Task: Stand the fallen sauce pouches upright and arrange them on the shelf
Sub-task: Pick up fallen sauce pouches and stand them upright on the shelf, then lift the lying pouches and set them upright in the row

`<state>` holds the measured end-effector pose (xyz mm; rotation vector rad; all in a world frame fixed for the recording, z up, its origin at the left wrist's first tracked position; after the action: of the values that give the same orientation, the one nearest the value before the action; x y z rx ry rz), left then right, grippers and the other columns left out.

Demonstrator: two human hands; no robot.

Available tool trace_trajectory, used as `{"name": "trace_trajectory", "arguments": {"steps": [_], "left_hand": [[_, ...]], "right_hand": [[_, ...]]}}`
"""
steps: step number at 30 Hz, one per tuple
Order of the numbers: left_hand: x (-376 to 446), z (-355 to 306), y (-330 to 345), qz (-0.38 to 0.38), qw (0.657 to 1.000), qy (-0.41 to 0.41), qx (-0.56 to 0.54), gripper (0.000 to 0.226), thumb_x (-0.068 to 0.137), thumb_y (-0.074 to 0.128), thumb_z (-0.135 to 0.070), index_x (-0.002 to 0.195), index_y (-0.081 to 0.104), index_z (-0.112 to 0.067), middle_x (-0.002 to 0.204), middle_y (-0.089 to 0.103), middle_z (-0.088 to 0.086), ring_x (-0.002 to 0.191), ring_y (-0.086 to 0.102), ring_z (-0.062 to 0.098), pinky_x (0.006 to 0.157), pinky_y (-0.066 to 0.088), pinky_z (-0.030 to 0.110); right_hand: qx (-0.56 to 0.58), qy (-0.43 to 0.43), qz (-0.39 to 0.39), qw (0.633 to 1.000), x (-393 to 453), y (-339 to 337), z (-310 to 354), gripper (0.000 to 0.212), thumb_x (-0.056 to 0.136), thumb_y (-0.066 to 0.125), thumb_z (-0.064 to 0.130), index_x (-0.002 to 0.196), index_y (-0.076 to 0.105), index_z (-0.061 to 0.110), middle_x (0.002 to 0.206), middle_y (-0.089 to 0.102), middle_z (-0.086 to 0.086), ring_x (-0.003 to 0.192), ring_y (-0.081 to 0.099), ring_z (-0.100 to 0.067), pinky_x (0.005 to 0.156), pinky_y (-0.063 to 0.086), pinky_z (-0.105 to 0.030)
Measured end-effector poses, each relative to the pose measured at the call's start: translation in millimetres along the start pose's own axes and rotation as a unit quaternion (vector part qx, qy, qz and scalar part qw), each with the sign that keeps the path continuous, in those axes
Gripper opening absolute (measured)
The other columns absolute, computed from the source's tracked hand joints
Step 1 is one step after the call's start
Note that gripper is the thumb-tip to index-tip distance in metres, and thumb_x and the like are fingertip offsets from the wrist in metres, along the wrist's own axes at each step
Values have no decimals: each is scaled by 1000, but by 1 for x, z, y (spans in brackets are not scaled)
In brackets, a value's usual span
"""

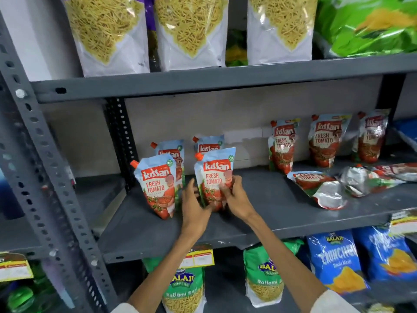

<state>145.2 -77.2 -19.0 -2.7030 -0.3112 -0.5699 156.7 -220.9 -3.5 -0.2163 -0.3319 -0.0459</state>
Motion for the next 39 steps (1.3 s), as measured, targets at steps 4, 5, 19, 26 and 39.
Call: {"name": "trace_trajectory", "arguments": {"steps": [4,5,19,26,39], "left_hand": [[-20,-28,6,-132,989,63,11,65,78,81,-10,133,47,-20,122,57,6,103,64,23,89,57,44],[-23,-39,13,-144,987,70,-4,55,78,80,-9,124,52,-20,113,61,4,95,65,21,83,58,44],[3,-115,241,206,916,-328,-108,59,84,71,-51,123,45,-16,101,63,11,85,68,27,59,63,42],[10,-120,292,274,892,-356,-49,58,80,80,-37,126,55,-12,122,69,14,94,69,26,62,61,42],[-14,-149,290,106,960,-184,-184,72,65,83,9,125,54,-19,117,70,9,109,68,23,89,60,39]], "right_hand": [[-67,-41,-18,997,2,-45,19,28,96,58,16,118,41,11,110,58,1,84,58,4,66,48,-2],[-88,-53,-38,994,3,-67,27,23,95,59,14,116,48,11,102,59,3,78,57,5,62,47,-3],[-458,243,76,851,2,-330,-15,36,99,45,34,86,61,4,123,67,-22,115,65,-33,93,51,-33],[-253,279,36,926,12,-331,-43,49,95,57,39,116,58,-5,105,71,-26,80,75,-41,71,63,-50],[-70,45,9,997,3,-338,-42,65,85,59,-11,140,31,9,129,59,-4,122,56,-19,106,48,-40]]}}
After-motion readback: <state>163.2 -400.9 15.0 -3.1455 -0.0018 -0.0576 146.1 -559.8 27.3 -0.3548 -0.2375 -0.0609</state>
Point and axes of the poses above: each hand's wrist, its own x-axis towards the middle knuckle, its own y-axis out of the palm, z = x × y, the point moved 4 cm from there along x, towards the middle knuckle
